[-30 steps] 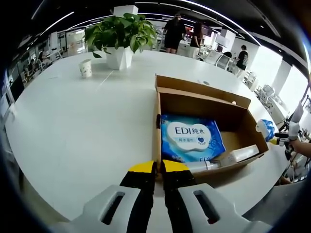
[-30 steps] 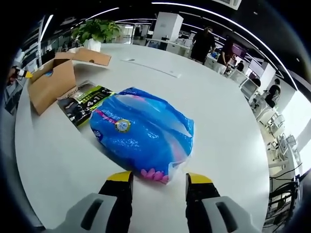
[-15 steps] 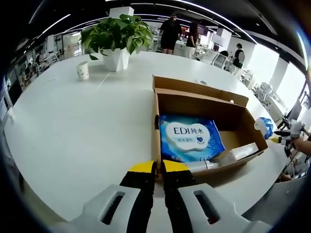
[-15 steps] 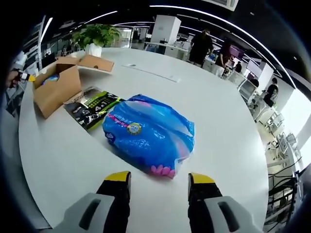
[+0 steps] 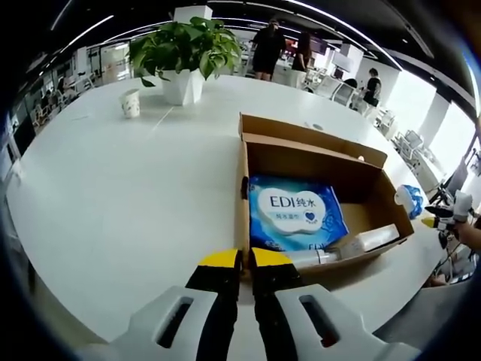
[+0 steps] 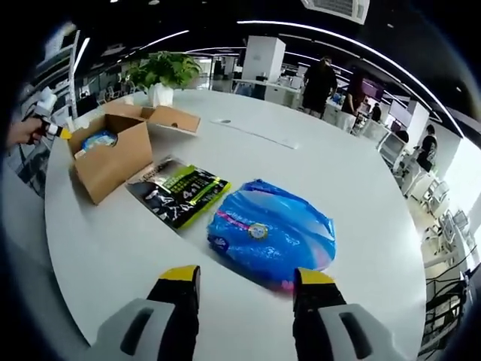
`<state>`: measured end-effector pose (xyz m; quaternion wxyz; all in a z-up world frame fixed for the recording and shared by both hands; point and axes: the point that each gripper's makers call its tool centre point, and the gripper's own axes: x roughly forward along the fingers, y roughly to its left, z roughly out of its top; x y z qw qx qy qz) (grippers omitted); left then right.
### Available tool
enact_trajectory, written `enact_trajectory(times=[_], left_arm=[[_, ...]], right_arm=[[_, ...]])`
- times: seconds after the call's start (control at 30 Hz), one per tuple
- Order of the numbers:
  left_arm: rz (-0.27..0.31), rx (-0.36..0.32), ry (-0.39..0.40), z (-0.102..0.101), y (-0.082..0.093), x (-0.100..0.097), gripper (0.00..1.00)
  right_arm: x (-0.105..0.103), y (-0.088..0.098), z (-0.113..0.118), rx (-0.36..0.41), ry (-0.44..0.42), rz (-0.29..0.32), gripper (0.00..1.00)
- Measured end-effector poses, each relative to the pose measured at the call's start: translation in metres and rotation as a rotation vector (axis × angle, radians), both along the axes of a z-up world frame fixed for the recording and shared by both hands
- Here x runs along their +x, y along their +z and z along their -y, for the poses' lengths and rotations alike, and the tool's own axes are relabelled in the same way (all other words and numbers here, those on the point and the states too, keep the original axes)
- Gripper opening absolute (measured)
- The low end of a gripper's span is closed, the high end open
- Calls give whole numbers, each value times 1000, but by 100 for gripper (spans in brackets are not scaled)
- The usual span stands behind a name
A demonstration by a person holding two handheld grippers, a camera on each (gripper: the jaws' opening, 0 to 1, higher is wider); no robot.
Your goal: Operate the shoe box by opening the lid, removing the specified soft item, and placing it in the target area until the item is outside and the box remains undamaged.
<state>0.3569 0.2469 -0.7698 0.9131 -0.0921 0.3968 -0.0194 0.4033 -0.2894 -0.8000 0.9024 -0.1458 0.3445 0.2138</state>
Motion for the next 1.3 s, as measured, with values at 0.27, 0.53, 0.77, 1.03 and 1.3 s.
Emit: enact_trajectory(times=[0.27,0.53,0.77,1.03,1.3], left_arm=[[-3,17,8,-1,-1,1,2],[1,18,19,-2,-1,2,2],[7,21,22,-2,-1,2,2],[10,23,21,-1,-1,2,2],[13,24,22,-1,-1,2,2]], right_arm=[[0,17,-51,51,95,26,49],[1,33,-95,127,139,23,48],[4,42,-128,155,184,14,48],[6,53,-164,185,243,25,47],[14,61,-195,202,296,31,47]])
